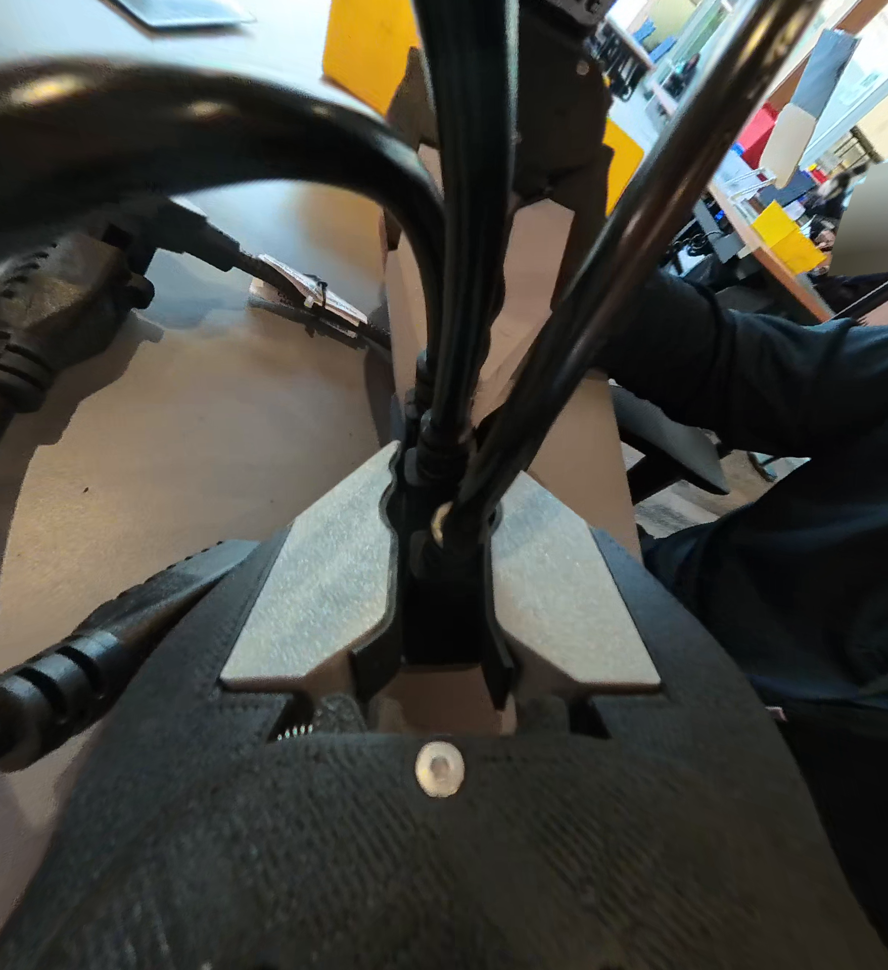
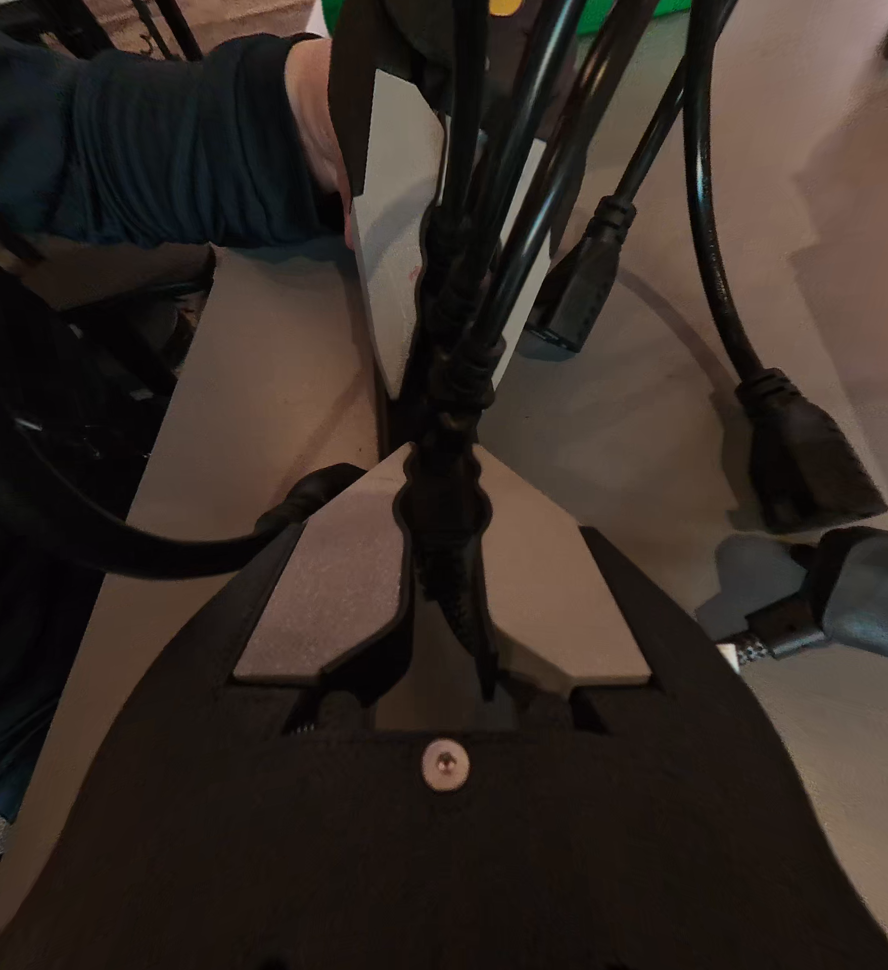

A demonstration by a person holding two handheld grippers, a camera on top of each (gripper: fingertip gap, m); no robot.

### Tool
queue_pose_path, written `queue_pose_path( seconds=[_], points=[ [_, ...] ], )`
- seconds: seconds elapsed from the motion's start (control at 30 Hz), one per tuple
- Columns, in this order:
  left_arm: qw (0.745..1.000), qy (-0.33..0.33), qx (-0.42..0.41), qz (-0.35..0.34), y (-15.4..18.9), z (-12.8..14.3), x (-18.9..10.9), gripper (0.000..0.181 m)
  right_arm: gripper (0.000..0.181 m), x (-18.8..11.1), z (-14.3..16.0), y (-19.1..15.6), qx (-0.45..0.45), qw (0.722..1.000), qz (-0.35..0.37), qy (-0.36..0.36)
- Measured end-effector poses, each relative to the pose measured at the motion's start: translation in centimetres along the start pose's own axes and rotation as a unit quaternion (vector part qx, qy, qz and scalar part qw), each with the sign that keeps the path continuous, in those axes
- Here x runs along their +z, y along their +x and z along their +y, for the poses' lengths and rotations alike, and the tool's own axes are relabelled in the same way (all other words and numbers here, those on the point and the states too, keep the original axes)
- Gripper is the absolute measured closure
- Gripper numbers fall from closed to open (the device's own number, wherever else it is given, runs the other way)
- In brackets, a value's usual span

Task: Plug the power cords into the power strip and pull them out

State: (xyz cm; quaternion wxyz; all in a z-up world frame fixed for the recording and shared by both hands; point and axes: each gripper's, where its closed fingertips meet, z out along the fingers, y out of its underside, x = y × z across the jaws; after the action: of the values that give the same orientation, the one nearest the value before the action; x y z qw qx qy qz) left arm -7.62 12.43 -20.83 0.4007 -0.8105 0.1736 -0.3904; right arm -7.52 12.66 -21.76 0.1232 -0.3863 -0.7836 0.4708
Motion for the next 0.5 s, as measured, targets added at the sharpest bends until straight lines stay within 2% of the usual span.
queue_pose_path(
  seconds=[0.2, 0.37, 0.5],
  points=[
    [0.999, -0.012, 0.03, -0.014, 0.1, 0.2, 0.0, 0.157, 0.168, 0.2, 0.0, -0.2, 0.003, 1.0, -0.012, 0.007],
    [0.997, -0.036, 0.06, -0.009, 0.9, 1.0, 0.4, 0.148, 0.167, 0.4, 0.3, -0.7, -0.011, 1.0, -0.023, -0.004],
    [0.987, -0.062, 0.136, -0.062, 0.2, 1.5, 0.9, 0.155, 0.167, 0.6, 0.2, -0.8, -0.029, 0.999, -0.013, -0.01]
  ],
)
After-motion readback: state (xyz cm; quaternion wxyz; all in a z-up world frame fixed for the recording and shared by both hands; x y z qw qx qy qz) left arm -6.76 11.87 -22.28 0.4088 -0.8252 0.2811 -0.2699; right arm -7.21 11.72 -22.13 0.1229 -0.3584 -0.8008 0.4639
